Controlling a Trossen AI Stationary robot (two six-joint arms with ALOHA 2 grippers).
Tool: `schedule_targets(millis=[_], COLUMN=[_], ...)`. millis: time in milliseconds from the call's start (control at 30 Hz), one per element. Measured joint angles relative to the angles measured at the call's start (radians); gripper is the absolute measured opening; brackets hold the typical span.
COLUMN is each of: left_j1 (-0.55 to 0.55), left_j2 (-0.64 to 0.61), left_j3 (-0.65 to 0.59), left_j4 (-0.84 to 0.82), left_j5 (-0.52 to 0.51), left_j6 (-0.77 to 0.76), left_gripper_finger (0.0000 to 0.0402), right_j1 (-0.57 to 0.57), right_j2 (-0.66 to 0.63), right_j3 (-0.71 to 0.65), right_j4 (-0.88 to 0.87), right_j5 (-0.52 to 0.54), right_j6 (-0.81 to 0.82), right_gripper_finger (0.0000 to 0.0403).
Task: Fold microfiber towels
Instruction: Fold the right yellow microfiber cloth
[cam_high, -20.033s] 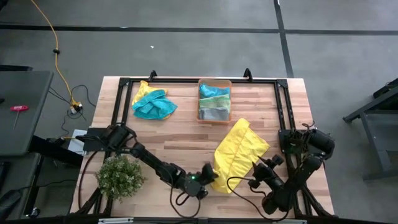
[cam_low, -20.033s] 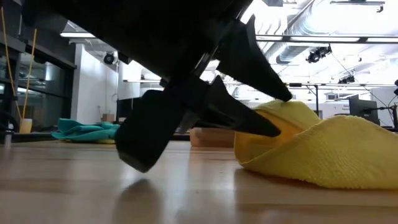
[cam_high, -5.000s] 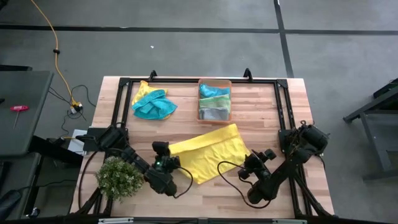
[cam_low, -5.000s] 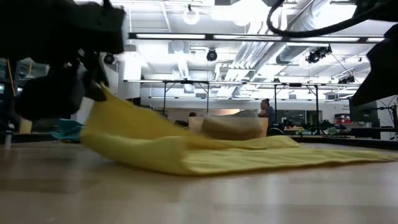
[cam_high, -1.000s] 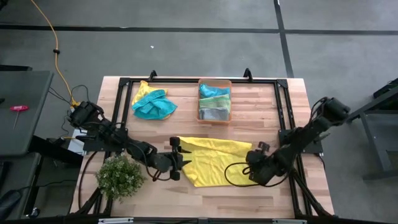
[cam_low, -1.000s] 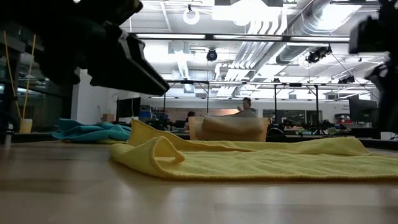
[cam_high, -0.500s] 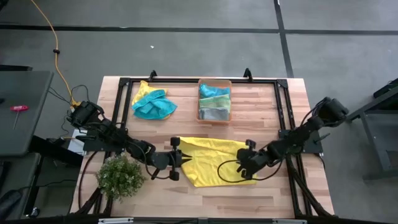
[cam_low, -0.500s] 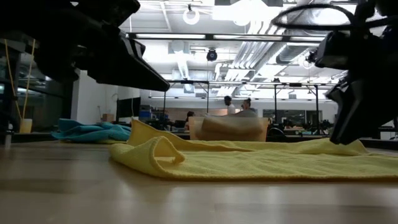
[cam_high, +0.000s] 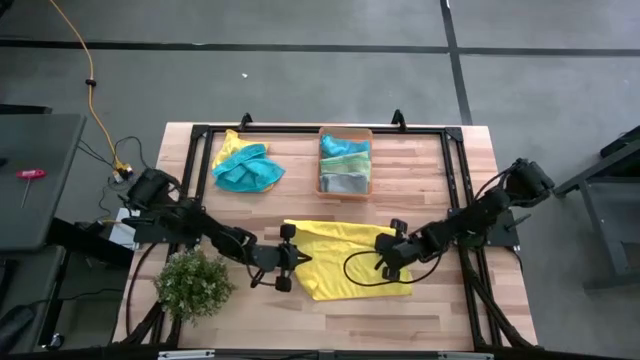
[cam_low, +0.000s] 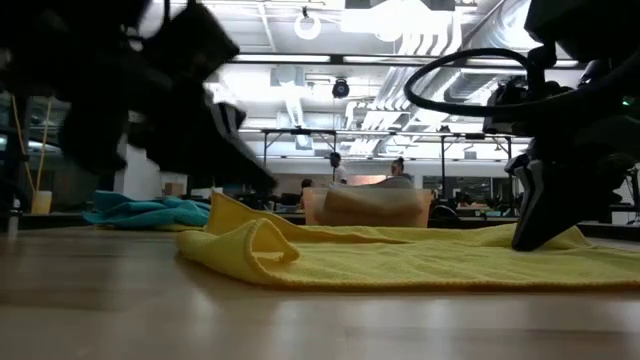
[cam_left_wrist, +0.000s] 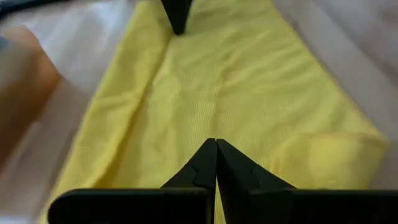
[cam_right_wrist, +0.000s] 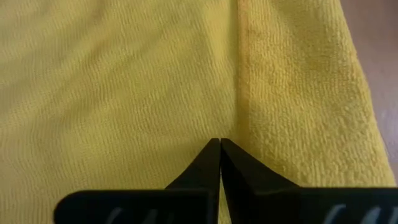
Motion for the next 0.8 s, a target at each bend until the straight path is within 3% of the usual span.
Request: schedule_targets(millis=[367, 533, 800], left_j1=[0.042, 0.042, 0.041], left_j2=[0.212, 0.230, 0.231], left_j3=[0.064, 0.069, 0.069], left_j4=[0.092, 0.084, 0.064], left_j5=[0.073, 0.070, 0.077], left_j6=[-0.001, 0.000, 0.016], left_gripper_finger=[0.0000, 0.0000, 0.0000], right_j1=[-0.002, -0.003, -0.009], right_j2=[0.000, -0.005, -0.013], right_j3=[0.001, 0.003, 0.069], right_j4=[-0.005, -0.036, -0.237], right_j5=[0.000, 0.003, 0.073], right_j6=[0.000, 0.000, 0.008], right_gripper_finger=[0.0001, 0.0000, 0.0000])
